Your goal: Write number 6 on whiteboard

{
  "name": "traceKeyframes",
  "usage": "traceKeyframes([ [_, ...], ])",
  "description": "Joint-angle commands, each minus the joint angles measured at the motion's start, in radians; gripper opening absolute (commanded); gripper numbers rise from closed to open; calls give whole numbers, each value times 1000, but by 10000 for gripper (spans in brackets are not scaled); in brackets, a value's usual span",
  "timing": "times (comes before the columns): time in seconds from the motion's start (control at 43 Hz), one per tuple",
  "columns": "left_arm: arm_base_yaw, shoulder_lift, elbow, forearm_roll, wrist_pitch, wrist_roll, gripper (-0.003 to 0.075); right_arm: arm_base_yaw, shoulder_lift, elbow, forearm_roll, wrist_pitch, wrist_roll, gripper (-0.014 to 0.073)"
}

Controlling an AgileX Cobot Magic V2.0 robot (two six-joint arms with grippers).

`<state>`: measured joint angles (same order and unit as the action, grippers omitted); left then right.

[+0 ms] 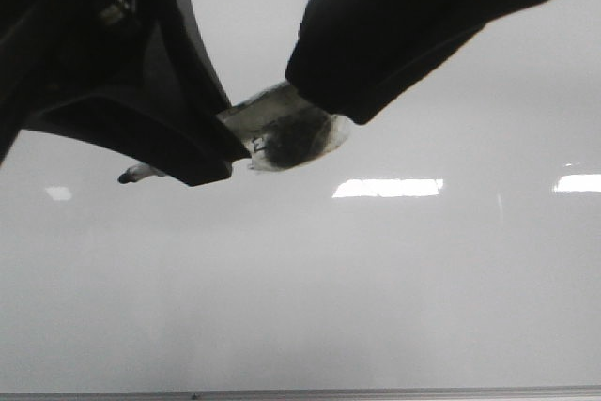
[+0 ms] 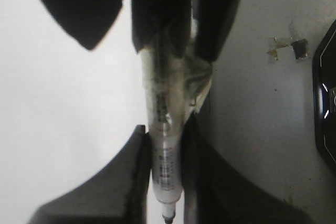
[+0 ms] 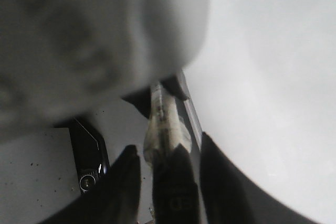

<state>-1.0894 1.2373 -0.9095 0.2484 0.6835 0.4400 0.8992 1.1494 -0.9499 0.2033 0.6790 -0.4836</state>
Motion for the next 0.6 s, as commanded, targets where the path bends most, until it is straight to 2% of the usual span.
traceKeyframes([
  [0.0, -8, -28, -34, 7, -67, -8, -11, 0, -17, -33, 16, -56, -10, 148],
  [0.14, -8, -28, -34, 4, -84, -8, -3, 0, -17, -33, 16, -46, -10, -67],
  [0.233, -8, -28, -34, 4, -88, -8, 52, -1, -17, -33, 9, -34, -10, -62],
  [0.279, -8, -28, -34, 4, -88, -8, 104, -5, -17, -33, 5, -31, -10, -62],
  [0.465, -8, -28, -34, -8, -98, -10, 458, -46, -35, -17, -32, -3, -10, -62],
  [0.535, -8, -28, -34, -8, -104, -10, 517, -85, -58, 11, -42, 11, -10, -62],
  [0.581, -8, -28, -34, -8, -106, -10, 522, -120, -81, 31, -46, 15, -10, -62],
])
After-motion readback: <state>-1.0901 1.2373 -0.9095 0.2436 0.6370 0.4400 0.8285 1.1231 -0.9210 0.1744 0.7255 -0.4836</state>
